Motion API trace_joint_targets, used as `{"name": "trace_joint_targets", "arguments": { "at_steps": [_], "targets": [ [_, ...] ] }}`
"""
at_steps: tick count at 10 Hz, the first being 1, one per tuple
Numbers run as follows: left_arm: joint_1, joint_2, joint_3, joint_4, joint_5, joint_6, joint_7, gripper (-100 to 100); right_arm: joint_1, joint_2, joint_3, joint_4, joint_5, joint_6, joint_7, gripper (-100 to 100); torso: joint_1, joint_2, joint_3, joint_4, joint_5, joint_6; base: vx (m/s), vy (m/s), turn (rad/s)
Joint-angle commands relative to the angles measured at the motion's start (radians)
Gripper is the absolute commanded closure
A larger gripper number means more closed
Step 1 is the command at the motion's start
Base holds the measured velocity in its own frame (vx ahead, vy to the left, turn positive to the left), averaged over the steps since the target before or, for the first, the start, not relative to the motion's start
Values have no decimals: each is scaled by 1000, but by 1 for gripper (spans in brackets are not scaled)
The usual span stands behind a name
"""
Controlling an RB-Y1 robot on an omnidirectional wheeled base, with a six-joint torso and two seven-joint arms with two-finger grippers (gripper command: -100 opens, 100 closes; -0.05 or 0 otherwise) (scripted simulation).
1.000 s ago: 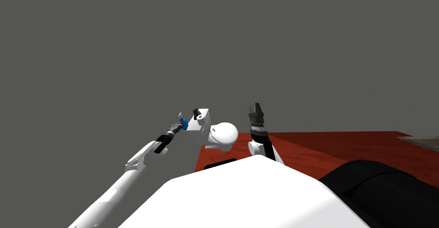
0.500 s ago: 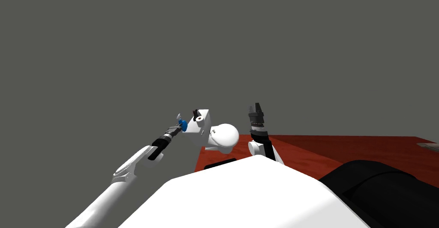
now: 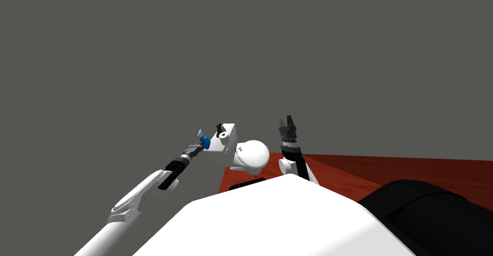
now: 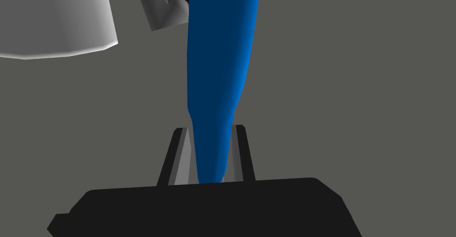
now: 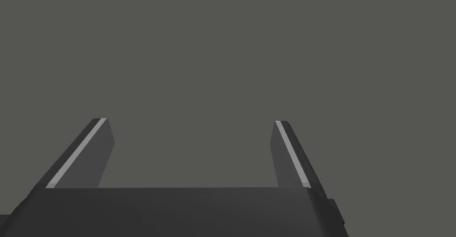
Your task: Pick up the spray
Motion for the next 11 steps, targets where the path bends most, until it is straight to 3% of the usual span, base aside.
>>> {"name": "trace_joint_targets", "arguments": {
  "at_steps": [1,3,5,6,8,9,10,11],
  "targets": [
    [50,44,25,-50,-12,4,29,100,0,0,0,0,0,0,0,0,0,0,0,0,0,0,128,-60,112],
    [110,44,25,-107,-12,4,29,100,0,0,0,0,0,0,0,0,-3,-8,-5,-2,0,0,109,-52,66],
    [125,44,25,-153,-12,4,29,100,0,0,0,0,0,0,0,0,0,-2,-1,-1,1,1,-11,0,-16],
    [165,87,49,-185,-25,7,55,100,0,0,0,0,0,0,0,0,1,0,0,0,1,0,122,-64,137],
    [231,87,49,-251,-25,7,55,100,0,0,0,0,0,0,0,0,-3,-7,-4,-2,0,0,101,-54,55],
    [247,87,49,-283,-25,7,55,100,0,0,0,0,0,0,0,0,-2,-5,-3,-1,0,1,6,-3,-21],
    [236,89,47,-269,-25,13,56,100,0,0,0,0,0,0,0,0,0,-2,-1,0,1,1,0,0,0],
    [237,89,46,-274,-25,14,56,0,0,0,0,0,0,0,0,0,2,0,0,0,1,0,0,0,0]
  ]
}}
